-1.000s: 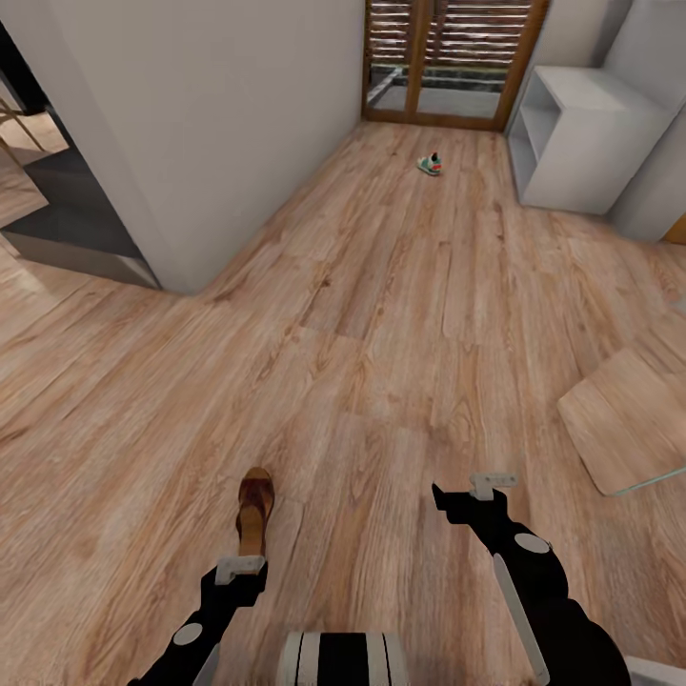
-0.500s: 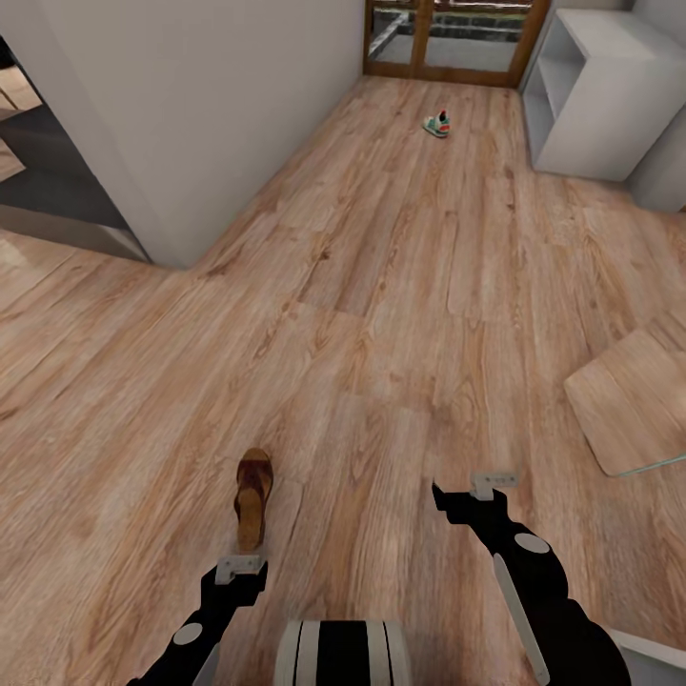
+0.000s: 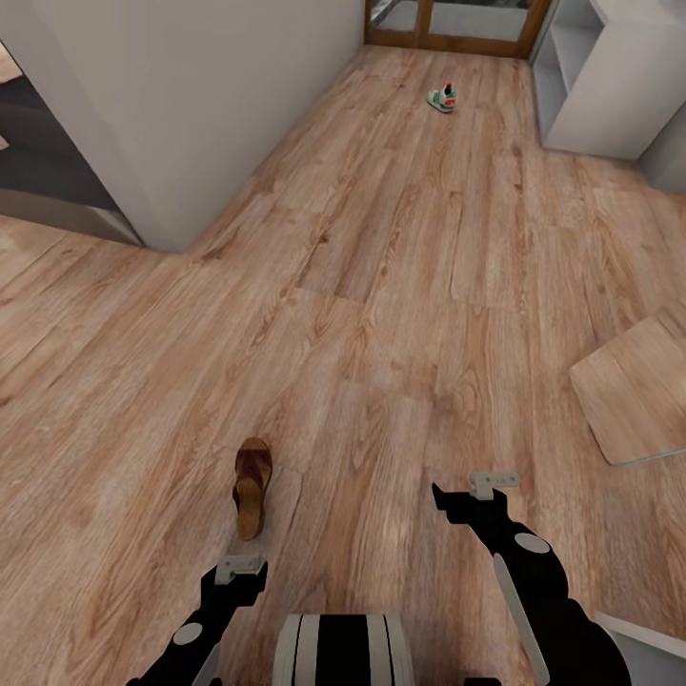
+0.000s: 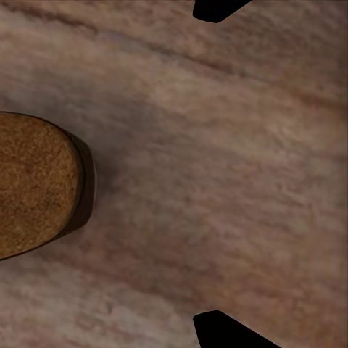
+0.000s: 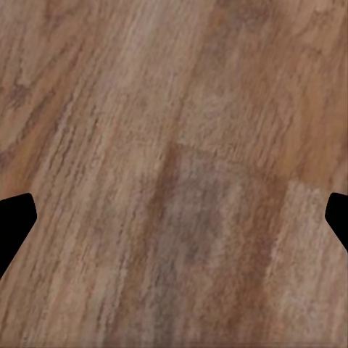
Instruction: Pick up the two gym shoes and the two sandals from the corridor floor and place them onto the hallstand (shoe rack) in the corridor, making sure they are on the rack and not on the floor. Arrange them so the two gym shoes are next to each other and the two sandals are next to each other.
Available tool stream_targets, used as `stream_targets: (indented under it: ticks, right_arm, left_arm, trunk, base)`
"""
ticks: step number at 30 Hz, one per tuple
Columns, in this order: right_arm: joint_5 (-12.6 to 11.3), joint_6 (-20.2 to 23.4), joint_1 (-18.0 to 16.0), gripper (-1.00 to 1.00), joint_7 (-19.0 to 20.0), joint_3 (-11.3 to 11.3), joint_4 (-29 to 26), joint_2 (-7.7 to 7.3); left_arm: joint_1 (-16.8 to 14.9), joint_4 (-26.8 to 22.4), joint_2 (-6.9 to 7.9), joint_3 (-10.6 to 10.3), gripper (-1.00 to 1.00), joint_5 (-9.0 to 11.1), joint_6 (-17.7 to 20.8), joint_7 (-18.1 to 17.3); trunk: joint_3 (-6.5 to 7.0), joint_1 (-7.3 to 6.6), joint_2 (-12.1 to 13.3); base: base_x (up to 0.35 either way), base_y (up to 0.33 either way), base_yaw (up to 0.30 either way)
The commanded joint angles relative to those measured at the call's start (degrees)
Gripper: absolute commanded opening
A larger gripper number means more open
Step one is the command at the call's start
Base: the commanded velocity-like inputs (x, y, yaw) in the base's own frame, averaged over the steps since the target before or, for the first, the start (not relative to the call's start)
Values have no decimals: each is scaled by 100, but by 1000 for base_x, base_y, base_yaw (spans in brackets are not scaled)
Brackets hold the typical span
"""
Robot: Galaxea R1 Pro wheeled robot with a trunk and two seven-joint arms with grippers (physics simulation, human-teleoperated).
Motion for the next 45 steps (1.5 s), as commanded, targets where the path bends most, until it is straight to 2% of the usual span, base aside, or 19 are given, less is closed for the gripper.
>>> stream_targets:
  ticks: [1,9,17,31,42,45]
  right_arm:
    - [-3,30,-2,100,13,0,-7,-2]
    - [-3,30,-2,100,13,0,-7,-2]
    - [-3,30,-2,100,13,0,-7,-2]
    - [-3,30,-2,100,13,0,-7,-2]
    - [-3,30,-2,100,13,0,-7,-2]
    - [-3,30,-2,100,13,0,-7,-2]
  left_arm:
    - [-2,4,2,-10,100,19,-19,-1]
    - [-1,6,1,-10,100,14,-24,-1]
    - [0,4,2,-10,100,14,-21,-1]
    - [-2,4,2,-10,100,14,-23,-1]
    - [-2,4,2,-10,100,14,-24,-1]
    - [-2,4,2,-10,100,14,-25,-1]
  trunk:
    - [-6,-1,-1]
    - [-11,-1,-1]
    - [-11,-1,-1]
    - [-11,-1,-1]
    - [-11,-1,-1]
    - [-78,7,-5]
  base:
    - [0,0,0]
    - [16,0,0]
    - [268,0,0]
    - [96,11,0]
    - [19,4,0]
    - [1,0,0]
